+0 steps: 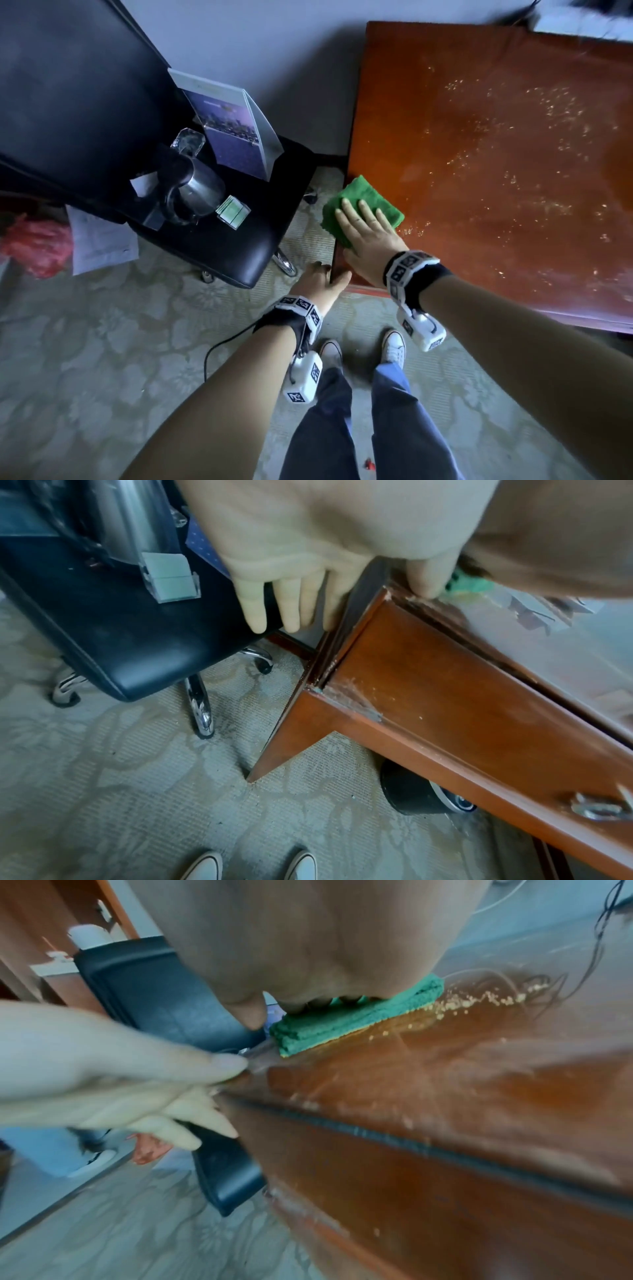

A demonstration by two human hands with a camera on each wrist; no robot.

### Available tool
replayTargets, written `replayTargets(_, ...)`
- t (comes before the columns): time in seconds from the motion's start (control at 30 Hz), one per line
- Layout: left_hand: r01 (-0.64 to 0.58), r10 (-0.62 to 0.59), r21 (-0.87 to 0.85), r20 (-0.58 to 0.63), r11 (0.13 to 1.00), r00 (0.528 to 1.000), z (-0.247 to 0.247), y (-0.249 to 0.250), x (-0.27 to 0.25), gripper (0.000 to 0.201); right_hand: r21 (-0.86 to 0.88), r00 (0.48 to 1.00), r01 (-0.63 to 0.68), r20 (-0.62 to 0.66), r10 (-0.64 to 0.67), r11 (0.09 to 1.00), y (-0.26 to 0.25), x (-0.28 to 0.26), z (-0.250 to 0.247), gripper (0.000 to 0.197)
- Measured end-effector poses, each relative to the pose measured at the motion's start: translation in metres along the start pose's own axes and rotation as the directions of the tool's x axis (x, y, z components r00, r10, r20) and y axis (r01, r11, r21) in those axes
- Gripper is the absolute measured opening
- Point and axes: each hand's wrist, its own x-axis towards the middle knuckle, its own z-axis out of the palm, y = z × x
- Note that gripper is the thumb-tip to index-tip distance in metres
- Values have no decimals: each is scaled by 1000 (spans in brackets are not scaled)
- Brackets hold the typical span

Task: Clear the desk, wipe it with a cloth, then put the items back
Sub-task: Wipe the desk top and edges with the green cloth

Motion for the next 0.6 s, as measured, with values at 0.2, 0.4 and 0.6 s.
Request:
replayTargets(0.2,29,-30,28,52,999,998,-25,-5,2,105,-1,999,32,18,-32,999,17,-35,20,69)
replayTargets(0.4,-322,342,244,-46,915,938,-39,25,6,98,154,954,-280,-70,293,948,48,-51,31,70)
replayTargets(0.6,-366,389,236,-57,900,919,-34,29,6,90,234,914,-375,-68,400,897,-3,-51,43,76)
